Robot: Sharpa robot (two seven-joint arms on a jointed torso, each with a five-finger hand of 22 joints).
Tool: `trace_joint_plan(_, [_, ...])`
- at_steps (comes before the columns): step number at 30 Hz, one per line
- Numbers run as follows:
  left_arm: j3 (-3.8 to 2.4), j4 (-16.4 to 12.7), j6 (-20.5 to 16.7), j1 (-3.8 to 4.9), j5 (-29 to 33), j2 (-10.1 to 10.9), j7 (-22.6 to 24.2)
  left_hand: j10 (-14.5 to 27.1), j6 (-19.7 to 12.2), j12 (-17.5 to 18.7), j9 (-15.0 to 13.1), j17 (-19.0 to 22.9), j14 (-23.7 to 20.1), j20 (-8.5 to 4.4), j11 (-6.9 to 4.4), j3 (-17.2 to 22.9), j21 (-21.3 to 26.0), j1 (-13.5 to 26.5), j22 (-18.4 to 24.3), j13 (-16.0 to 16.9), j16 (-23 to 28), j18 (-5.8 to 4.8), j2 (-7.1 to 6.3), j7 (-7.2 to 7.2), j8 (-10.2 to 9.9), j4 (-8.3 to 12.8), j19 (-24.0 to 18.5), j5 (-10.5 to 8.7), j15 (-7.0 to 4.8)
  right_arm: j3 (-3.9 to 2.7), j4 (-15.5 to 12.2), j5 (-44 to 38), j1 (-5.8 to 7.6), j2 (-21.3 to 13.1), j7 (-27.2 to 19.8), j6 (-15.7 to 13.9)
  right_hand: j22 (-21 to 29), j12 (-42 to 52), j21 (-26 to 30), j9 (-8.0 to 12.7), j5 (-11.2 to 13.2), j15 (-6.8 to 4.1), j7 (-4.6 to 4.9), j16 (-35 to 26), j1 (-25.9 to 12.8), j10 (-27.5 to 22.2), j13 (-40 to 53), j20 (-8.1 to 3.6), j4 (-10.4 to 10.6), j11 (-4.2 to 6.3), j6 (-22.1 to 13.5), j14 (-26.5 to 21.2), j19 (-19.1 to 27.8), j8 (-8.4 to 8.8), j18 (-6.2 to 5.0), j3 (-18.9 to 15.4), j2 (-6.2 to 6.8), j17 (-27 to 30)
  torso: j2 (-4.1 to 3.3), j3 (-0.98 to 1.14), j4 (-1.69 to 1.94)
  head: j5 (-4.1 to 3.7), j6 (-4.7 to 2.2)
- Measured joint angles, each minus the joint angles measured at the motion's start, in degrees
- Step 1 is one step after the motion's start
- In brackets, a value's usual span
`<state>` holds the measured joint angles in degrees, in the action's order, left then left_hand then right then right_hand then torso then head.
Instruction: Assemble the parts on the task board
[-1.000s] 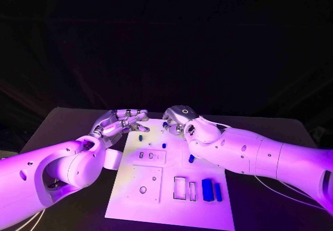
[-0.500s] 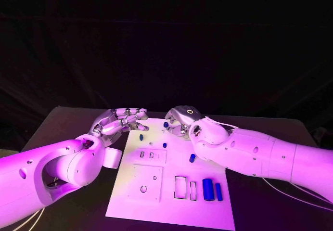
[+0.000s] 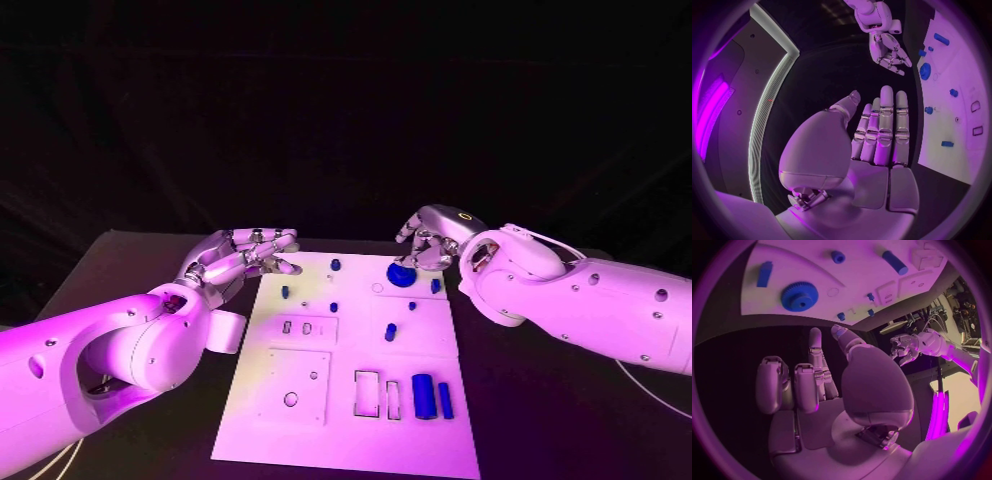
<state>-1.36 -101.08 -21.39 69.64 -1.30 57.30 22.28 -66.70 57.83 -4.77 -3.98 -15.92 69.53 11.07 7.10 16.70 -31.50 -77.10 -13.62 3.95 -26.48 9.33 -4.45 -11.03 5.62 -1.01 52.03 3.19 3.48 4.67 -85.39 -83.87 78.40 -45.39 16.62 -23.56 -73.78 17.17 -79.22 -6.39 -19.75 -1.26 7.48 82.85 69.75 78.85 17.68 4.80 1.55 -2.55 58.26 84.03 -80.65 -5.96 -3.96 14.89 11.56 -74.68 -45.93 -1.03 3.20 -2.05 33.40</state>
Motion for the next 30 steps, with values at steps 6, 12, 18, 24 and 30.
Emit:
trace_joint_plan(6, [0.0,0.2,0.0,0.01,0.0,-0.1,-0.1,0.0,0.0,0.2,0.0,-0.1,-0.1,0.0,0.0,0.0,-0.2,0.0,0.0,0.0,-0.2,0.0,0.0,0.0,0.0,0.0,0.0,0.0,-0.12,0.0,0.5,2.5,0.14,-0.8,0.1,4.0,-1.2,36.5,-0.5,-0.7,-0.8,0.0,0.68,1.8,4.8,-9.3,37.3,0.03,4.9,-0.59,-4.6,0.0,-0.5,-2.12,-0.01,-11.2,-3.0,-0.3,0.13,0.13,-0.21,-0.21,-0.1])
trace_joint_plan(12, [0.0,0.4,0.0,0.01,0.1,-0.2,-0.1,0.0,0.0,0.2,0.0,-0.1,-0.2,0.0,0.0,0.0,-0.2,0.0,0.0,0.0,-0.2,0.0,0.0,0.0,0.0,0.0,0.0,0.0,-0.2,0.02,2.2,3.0,-0.06,-0.1,0.2,6.2,-1.2,46.2,-1.0,-1.0,-0.8,0.18,1.14,3.2,6.3,-5.5,46.5,0.72,7.2,-1.03,-6.1,-0.1,-1.2,-3.47,-0.01,-12.1,-2.87,-0.3,0.13,0.16,-0.14,-0.43,-0.15])
trace_joint_plan(18, [0.01,0.4,0.0,0.01,0.1,-0.2,-0.2,0.0,0.0,0.2,0.0,-0.1,-0.2,0.0,0.0,0.0,-0.2,0.0,0.0,0.0,-0.2,0.0,0.0,0.0,0.0,0.0,0.0,0.0,-0.2,0.09,4.5,3.0,-0.72,1.9,0.2,7.4,-1.2,51.2,-1.6,-1.1,-0.8,0.45,1.32,3.9,7.0,-4.0,51.1,0.72,8.7,-1.35,-6.9,0.0,-1.6,-4.04,-0.01,-12.5,-2.64,-0.3,0.13,0.09,-0.05,-0.38,0.01])
trace_joint_plan(24, [0.01,0.4,0.0,0.01,0.1,-0.2,-0.2,0.0,0.0,0.2,0.0,-0.1,-0.2,0.0,0.0,0.0,-0.2,0.0,0.0,0.0,-0.2,0.0,0.0,0.0,0.0,0.0,0.0,0.0,-0.2,0.18,7.1,3.0,-1.53,3.6,0.2,8.1,-1.2,52.4,-1.8,-1.2,-0.8,0.45,1.32,4.4,7.0,-3.6,52.4,0.93,9.1,-1.36,-6.9,0.0,-1.8,-4.43,0.0,-12.5,-2.66,-0.3,0.13,0.04,0.02,-0.37,0.08])
trace_joint_plan(30, [0.01,0.5,0.0,0.01,0.1,-0.2,-0.3,0.0,0.0,0.2,0.0,-0.1,-0.2,-0.01,0.0,0.0,-0.2,0.0,0.0,0.0,-0.2,0.0,0.0,0.0,0.0,0.0,-0.4,0.0,-0.2,0.19,8.7,3.4,-1.91,4.8,0.1,8.4,-1.2,53.3,-1.9,-1.3,-0.8,0.45,1.32,4.5,7.3,-3.2,53.3,0.93,9.4,-1.35,-6.9,0.0,-1.8,-4.92,0.0,-12.5,-2.96,-0.3,0.13,0.03,0.06,-0.49,0.13])
